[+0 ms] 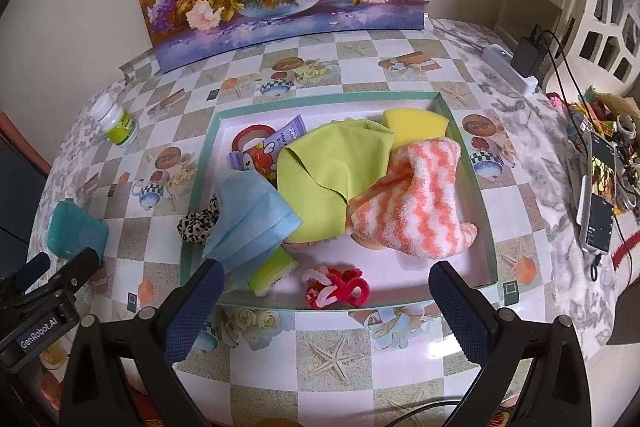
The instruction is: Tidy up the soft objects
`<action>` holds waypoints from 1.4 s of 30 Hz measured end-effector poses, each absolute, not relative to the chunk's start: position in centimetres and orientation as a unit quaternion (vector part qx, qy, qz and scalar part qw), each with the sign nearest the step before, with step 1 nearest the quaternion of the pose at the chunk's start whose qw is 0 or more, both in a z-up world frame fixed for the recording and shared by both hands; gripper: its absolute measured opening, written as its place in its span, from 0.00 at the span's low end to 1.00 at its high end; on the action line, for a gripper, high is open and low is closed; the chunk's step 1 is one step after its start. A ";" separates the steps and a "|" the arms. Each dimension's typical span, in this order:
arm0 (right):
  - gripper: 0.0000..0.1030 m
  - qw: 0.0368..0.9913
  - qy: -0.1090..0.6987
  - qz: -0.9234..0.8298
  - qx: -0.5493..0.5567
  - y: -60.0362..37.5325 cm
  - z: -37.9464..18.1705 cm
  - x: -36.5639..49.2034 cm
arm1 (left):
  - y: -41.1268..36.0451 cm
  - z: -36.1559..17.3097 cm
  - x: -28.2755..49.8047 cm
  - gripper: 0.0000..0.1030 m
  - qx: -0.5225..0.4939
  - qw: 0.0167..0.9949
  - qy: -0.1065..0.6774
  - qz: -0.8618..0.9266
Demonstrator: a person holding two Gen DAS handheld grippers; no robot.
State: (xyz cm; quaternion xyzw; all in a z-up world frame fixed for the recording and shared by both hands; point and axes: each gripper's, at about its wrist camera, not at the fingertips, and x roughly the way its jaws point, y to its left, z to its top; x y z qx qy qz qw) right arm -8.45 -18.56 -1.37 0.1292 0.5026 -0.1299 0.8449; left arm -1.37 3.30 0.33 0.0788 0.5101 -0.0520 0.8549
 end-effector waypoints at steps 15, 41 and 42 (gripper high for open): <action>1.00 0.845 0.501 -0.131 0.129 -18.6 -1.2 -8.4 | 3.5 0.5 -1.3 0.97 0.073 0.856 0.511 -0.038; 1.00 0.847 0.498 -0.134 0.130 -18.7 -1.1 -8.4 | 3.7 0.3 -1.3 0.97 0.072 0.852 0.518 -0.029; 1.00 0.847 0.498 -0.134 0.130 -18.7 -1.1 -8.4 | 3.7 0.3 -1.3 0.97 0.072 0.852 0.518 -0.028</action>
